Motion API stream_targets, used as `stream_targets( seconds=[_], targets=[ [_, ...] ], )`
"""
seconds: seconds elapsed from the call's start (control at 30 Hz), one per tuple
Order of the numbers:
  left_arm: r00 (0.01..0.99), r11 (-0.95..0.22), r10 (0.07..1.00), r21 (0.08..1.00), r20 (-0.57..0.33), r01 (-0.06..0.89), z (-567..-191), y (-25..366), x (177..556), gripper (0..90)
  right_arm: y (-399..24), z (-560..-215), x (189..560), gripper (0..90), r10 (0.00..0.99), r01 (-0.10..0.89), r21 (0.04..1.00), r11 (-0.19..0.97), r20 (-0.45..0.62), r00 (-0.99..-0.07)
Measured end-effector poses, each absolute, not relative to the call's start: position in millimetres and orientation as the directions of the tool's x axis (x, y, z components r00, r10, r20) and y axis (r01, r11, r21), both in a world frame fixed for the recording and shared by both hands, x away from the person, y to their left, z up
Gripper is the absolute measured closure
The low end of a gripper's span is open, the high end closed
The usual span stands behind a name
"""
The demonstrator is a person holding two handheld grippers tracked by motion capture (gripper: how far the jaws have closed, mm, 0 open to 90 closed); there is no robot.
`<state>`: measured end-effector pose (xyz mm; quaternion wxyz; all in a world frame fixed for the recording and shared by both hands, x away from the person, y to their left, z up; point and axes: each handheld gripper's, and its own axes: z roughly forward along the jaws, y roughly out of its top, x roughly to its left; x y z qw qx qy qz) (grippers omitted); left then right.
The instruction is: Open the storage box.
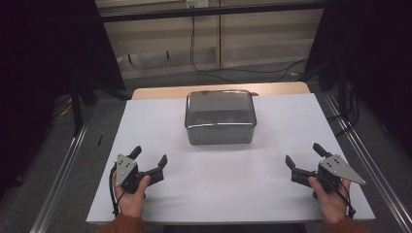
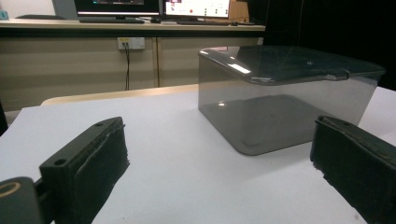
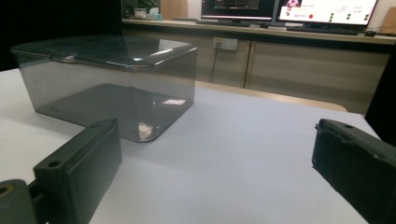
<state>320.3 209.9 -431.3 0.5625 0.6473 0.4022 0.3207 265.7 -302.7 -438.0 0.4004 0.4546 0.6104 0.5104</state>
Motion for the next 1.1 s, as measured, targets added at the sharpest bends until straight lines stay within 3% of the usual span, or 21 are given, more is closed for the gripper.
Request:
stream_targets(
  seconds=[0.53, 1.1],
  targets=[
    [0.482, -0.027, 0.873, 0.980, -0.072, 0.195, -434.4, 208.0, 323.6, 3.8, -289.8, -441.1, 272.1, 0.1, 0.930, 0.173, 0.977, 0.122, -0.051, -0.363],
    [0.498, -0.038, 0.865, 0.984, -0.056, 0.176, -433.7, 203.5, 320.5, 3.7, -264.4, -437.7, 278.5, 0.2, 0.896, 0.208, 0.975, 0.079, 0.021, -0.443]
  ],
)
